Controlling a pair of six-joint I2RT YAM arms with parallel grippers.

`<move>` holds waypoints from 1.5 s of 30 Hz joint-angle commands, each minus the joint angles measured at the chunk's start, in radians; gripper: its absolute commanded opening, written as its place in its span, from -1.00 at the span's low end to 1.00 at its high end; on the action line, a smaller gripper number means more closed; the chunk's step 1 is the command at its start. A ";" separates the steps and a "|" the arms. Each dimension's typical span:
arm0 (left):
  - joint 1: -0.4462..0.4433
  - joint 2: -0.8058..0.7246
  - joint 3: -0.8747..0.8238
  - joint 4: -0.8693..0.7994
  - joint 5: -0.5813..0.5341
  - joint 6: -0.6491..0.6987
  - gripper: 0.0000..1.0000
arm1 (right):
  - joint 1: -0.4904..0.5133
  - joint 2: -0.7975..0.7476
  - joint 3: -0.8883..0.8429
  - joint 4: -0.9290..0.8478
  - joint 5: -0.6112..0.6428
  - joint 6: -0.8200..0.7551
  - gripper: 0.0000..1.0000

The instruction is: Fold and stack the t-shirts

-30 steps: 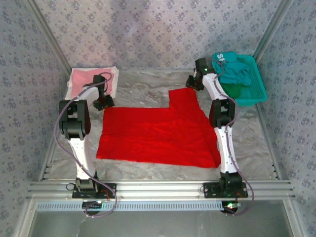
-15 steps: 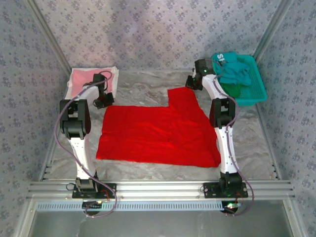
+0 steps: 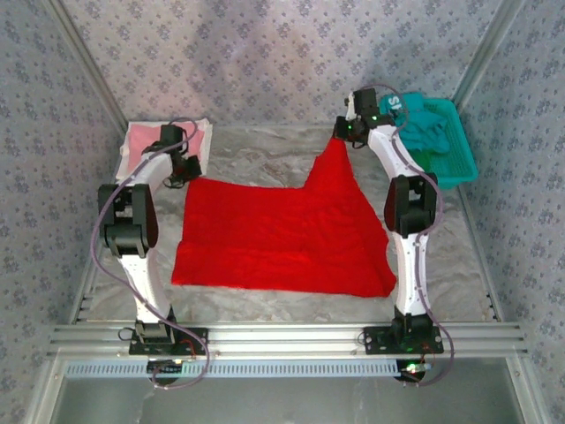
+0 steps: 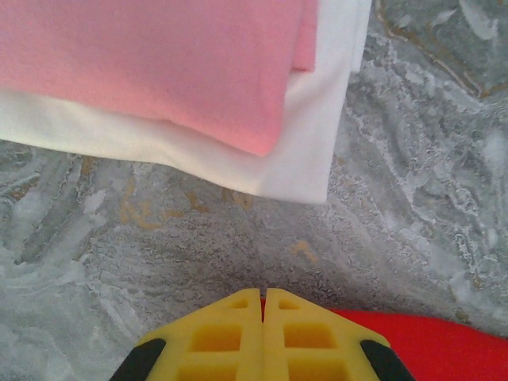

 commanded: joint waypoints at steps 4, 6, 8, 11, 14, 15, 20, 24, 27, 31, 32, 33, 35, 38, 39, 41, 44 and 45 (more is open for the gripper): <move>0.001 -0.111 -0.058 0.073 -0.007 0.023 -1.00 | 0.008 -0.118 -0.092 0.082 0.017 -0.052 -1.00; 0.001 -0.125 -0.072 0.082 -0.004 0.028 -1.00 | 0.011 -0.145 -0.109 0.082 0.026 -0.060 -1.00; 0.001 -0.128 -0.070 0.064 -0.005 0.034 -1.00 | 0.012 -0.174 -0.134 0.090 0.025 -0.069 -1.00; 0.002 -0.160 -0.126 0.107 0.013 0.040 -1.00 | 0.014 -0.236 -0.218 0.141 0.023 -0.083 -1.00; 0.001 -0.220 -0.223 0.193 -0.001 0.041 -1.00 | 0.014 -0.301 -0.301 0.179 0.025 -0.091 -1.00; 0.000 -0.237 -0.250 0.216 -0.002 0.046 -1.00 | 0.014 -0.324 -0.327 0.189 0.023 -0.100 -1.00; 0.010 -0.279 -0.302 0.272 0.015 0.062 -1.00 | 0.014 -0.452 -0.455 0.244 0.038 -0.128 -1.00; 0.010 -0.299 -0.320 0.296 0.032 0.044 -1.00 | 0.015 -0.537 -0.539 0.277 0.043 -0.130 -1.00; 0.007 -0.324 -0.350 0.316 0.053 0.030 -1.00 | 0.020 -0.581 -0.587 0.286 0.029 -0.129 -1.00; -0.004 -0.364 -0.407 0.347 0.056 0.038 -1.00 | 0.029 -0.623 -0.639 0.287 0.037 -0.138 -1.00; -0.003 -0.370 -0.418 0.347 0.053 0.037 -1.00 | 0.030 -0.632 -0.651 0.289 0.040 -0.139 -1.00; -0.003 -0.375 -0.427 0.346 0.054 0.038 -1.00 | 0.030 -0.638 -0.661 0.292 0.041 -0.137 -1.00; -0.004 -0.394 -0.454 0.355 0.047 0.038 -1.00 | 0.031 -0.656 -0.686 0.299 0.042 -0.133 -1.00; -0.005 -0.415 -0.482 0.368 0.036 0.036 -1.00 | 0.032 -0.682 -0.718 0.310 0.053 -0.129 -1.00; -0.005 -0.416 -0.482 0.363 0.034 0.038 -1.00 | 0.033 -0.688 -0.727 0.314 0.054 -0.127 -1.00; -0.005 -0.417 -0.482 0.357 0.035 0.037 -1.00 | 0.035 -0.697 -0.738 0.313 0.054 -0.127 -1.00; -0.006 -0.420 -0.486 0.358 0.033 0.033 -1.00 | 0.040 -0.710 -0.747 0.313 0.057 -0.126 -1.00; -0.006 -0.420 -0.486 0.360 0.035 0.033 -1.00 | 0.042 -0.714 -0.749 0.314 0.059 -0.129 -1.00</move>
